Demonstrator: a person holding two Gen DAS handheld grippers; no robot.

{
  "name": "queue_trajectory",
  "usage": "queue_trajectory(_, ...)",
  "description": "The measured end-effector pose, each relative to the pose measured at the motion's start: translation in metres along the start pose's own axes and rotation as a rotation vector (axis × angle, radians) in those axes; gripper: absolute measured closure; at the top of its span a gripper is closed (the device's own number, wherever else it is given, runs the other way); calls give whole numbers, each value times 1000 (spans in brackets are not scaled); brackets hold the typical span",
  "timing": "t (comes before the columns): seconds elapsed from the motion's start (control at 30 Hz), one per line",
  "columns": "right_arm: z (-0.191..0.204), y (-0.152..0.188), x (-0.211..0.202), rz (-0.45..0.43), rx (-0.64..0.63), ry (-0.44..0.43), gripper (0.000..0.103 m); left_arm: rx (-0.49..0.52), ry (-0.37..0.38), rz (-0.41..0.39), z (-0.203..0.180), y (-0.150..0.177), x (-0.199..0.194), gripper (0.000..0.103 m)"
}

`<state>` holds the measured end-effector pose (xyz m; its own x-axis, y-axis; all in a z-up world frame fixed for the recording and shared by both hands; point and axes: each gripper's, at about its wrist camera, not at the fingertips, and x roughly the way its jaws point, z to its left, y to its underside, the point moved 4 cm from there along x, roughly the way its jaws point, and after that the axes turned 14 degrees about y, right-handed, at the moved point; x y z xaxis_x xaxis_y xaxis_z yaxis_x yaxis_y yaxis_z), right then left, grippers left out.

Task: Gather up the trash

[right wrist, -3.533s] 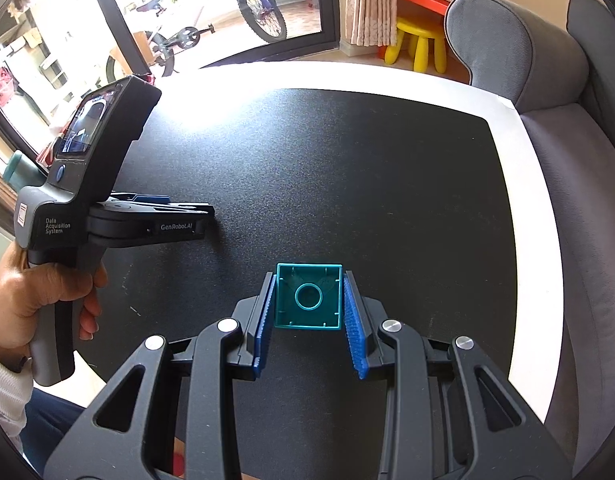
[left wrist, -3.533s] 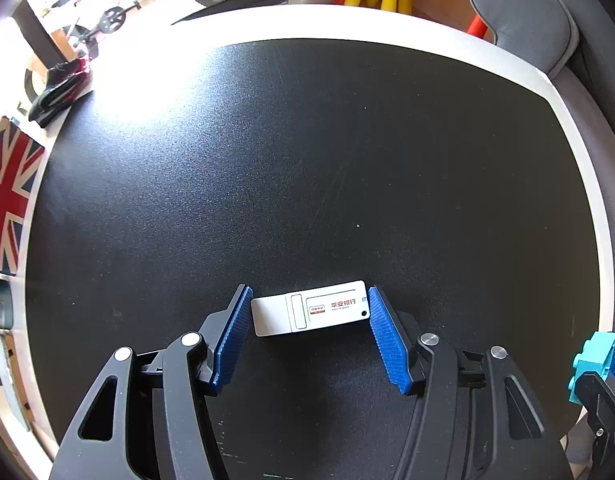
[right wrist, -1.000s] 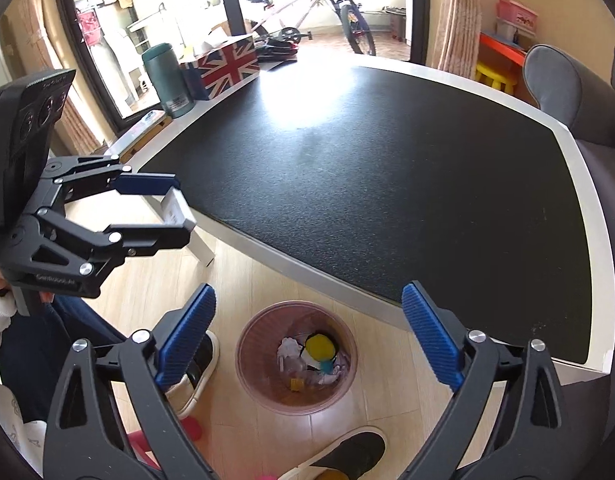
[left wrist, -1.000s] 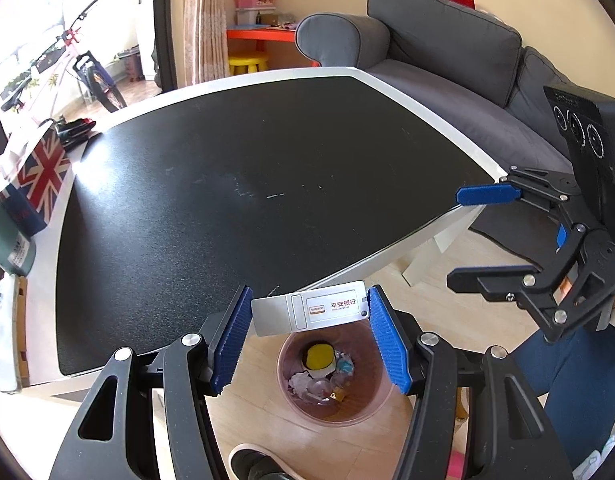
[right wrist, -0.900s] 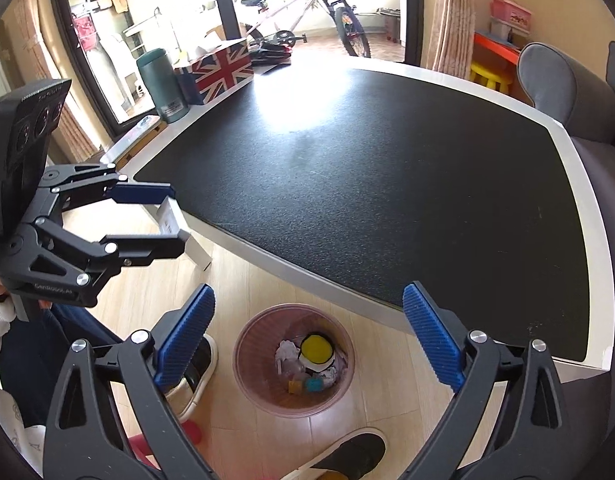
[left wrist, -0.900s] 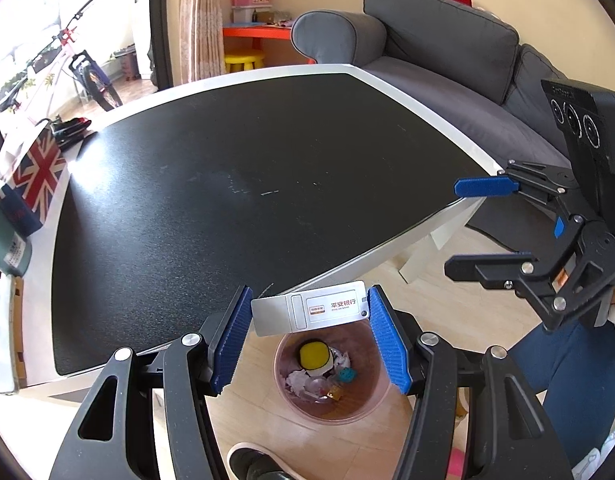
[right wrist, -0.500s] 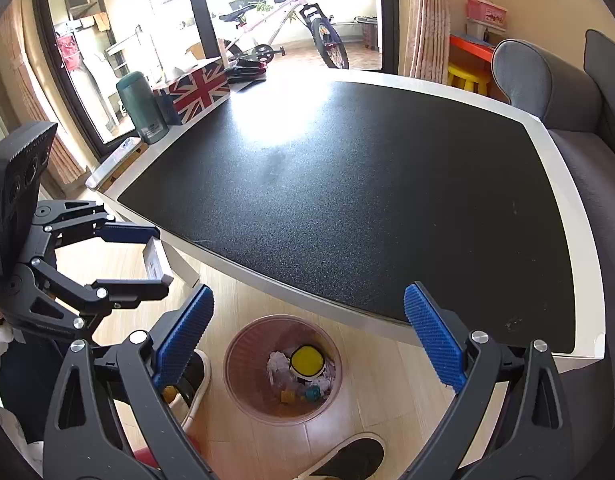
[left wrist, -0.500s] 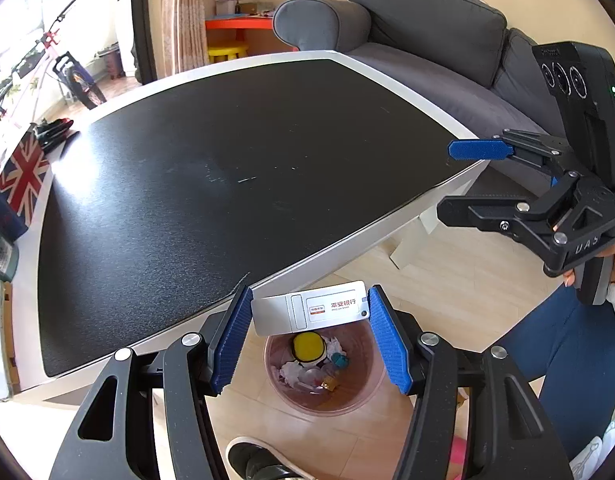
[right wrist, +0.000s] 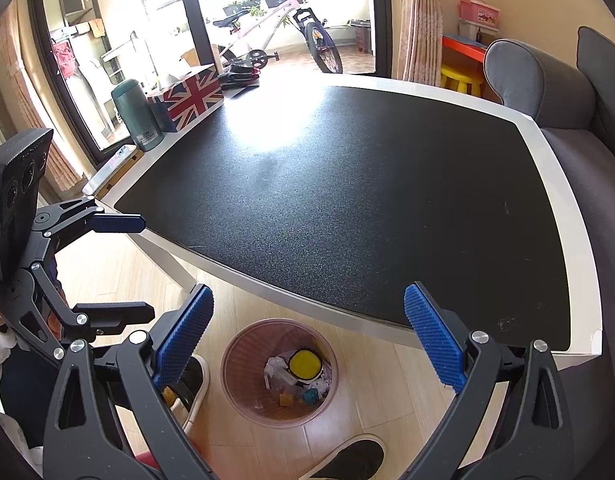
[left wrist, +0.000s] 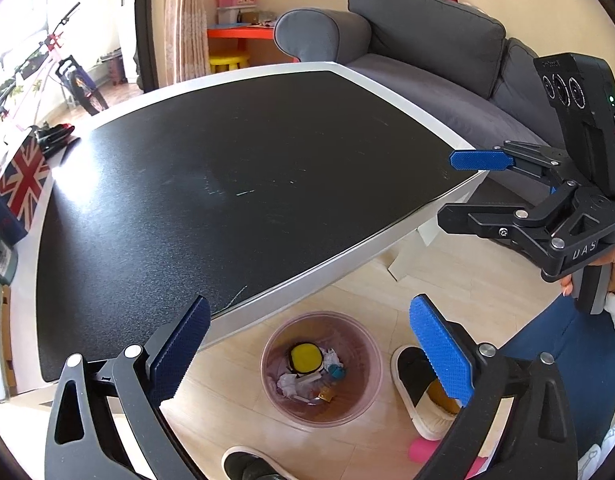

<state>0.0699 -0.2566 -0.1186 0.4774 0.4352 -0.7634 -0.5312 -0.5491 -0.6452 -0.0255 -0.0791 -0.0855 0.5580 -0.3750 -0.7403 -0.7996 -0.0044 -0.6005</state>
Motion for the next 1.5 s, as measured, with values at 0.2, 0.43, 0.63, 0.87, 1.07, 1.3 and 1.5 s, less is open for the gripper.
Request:
queue_trajectory(0.2, -1, -1, -1, -7, 3, 5, 7, -16, -26, -32, 6, -6, -6, 7)
queue_trajectory(0.43, -6, -19, -12, -62, 13, 26, 4, -41, -81, -116, 23, -23, -27, 7)
queue_trajectory(0.63, -13, -47, -22, -128, 24, 56, 3, -43, -141, -192, 41, -44, -48, 7)
queue_trajectory(0.87, -17, -76, -27, -197, 47, 101, 3, -36, -197, -235, 54, -66, -58, 6)
queue_trajectory(1.07, -15, -79, -23, -192, 59, 103, 3, -33, -110, -254, 57, -73, -61, 6)
queue_trajectory(1.3, -16, -80, -26, -211, 65, 101, 3, -55, -83, -240, 60, -76, -56, 6)
queue_trajectory(1.5, -13, -76, -24, -200, 48, 106, 3, -57, -202, -232, 60, -75, -54, 6)
